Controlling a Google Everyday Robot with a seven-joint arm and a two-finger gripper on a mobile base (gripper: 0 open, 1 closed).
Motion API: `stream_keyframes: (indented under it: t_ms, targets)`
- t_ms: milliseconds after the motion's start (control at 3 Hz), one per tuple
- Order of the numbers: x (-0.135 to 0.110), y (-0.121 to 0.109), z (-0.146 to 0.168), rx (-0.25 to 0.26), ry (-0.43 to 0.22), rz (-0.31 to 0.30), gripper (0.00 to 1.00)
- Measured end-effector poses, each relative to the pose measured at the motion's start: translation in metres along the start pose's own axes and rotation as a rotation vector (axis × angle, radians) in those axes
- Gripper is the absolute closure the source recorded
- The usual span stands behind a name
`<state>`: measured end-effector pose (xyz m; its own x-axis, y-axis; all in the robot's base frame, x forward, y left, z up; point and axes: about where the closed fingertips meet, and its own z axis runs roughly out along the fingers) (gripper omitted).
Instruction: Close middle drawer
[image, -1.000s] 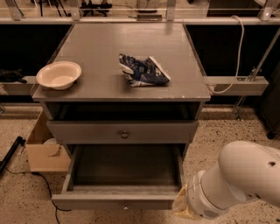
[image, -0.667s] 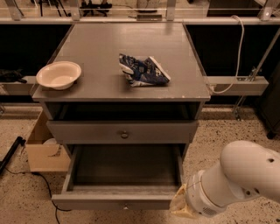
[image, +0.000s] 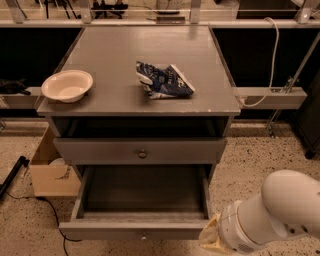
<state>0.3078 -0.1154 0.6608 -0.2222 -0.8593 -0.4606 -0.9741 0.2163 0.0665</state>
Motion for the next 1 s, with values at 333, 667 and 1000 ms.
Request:
stream_keyframes:
  t_ms: [333, 667, 1000]
  targets:
    - [0.010, -0.004, 0.009, 0.014, -0.007, 0.012, 1.00]
    - [0.015, -0.016, 0.022, 0.036, -0.010, 0.001, 1.00]
    - [0.015, -0.016, 0.022, 0.037, -0.010, 0.001, 1.00]
